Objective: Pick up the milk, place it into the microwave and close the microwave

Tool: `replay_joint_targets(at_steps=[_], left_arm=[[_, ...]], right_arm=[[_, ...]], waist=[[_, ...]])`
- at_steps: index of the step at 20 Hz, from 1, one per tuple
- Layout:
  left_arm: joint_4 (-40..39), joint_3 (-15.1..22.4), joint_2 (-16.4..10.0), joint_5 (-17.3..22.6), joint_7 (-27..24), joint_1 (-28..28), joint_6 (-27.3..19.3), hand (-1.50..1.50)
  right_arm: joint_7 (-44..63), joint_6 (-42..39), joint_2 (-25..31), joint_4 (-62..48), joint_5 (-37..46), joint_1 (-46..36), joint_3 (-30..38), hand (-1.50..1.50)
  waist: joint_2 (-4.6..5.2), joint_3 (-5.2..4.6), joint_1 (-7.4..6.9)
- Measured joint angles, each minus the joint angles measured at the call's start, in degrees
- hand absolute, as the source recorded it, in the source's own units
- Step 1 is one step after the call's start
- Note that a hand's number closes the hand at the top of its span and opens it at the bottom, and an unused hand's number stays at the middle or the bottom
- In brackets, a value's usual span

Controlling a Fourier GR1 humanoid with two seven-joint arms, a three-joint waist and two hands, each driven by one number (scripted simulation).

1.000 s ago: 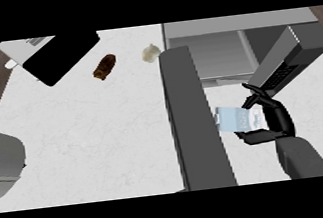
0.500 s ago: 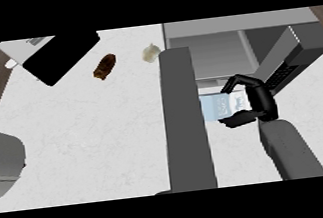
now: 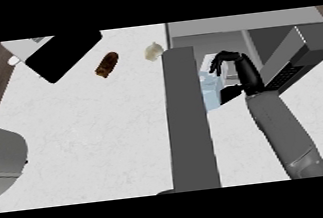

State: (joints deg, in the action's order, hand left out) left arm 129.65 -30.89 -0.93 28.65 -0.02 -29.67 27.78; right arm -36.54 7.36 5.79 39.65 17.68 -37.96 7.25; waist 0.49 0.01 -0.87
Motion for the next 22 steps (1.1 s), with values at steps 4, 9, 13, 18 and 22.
replay_joint_targets(at_steps=[4, 9, 13, 18, 22], left_arm=[[-1.58, -0.29, -0.45, -0.93, -0.18, 2.00, -0.04, -1.50], [-2.91, -0.49, -1.16, -0.94, -0.44, 3.57, 0.64, -1.50], [-3.39, 0.46, -0.68, -1.70, -0.54, 4.35, 1.01, -1.50], [-3.38, 1.02, -0.51, -2.38, -0.62, 4.86, 1.36, -1.50], [-3.94, 1.68, -0.75, -2.64, -0.54, 5.83, 1.72, -1.50]], right_arm=[[0.33, 5.00, -0.14, -8.05, 3.14, -5.95, 0.54, 1.50], [0.05, 9.93, 1.22, -16.14, 5.08, -12.19, 2.43, 1.50], [-0.17, 14.20, 2.09, -20.78, 4.92, -15.97, 4.85, 1.50], [0.18, 20.72, 3.82, -24.10, 5.02, -19.56, 6.93, 1.50], [-1.14, 26.32, 5.04, -25.81, 6.79, -20.97, 6.63, 1.50]], waist=[[0.39, 0.07, -0.52], [0.74, 0.05, -1.47], [1.14, 0.09, -2.55], [1.57, 0.13, -3.99], [2.07, 0.15, -4.92]])
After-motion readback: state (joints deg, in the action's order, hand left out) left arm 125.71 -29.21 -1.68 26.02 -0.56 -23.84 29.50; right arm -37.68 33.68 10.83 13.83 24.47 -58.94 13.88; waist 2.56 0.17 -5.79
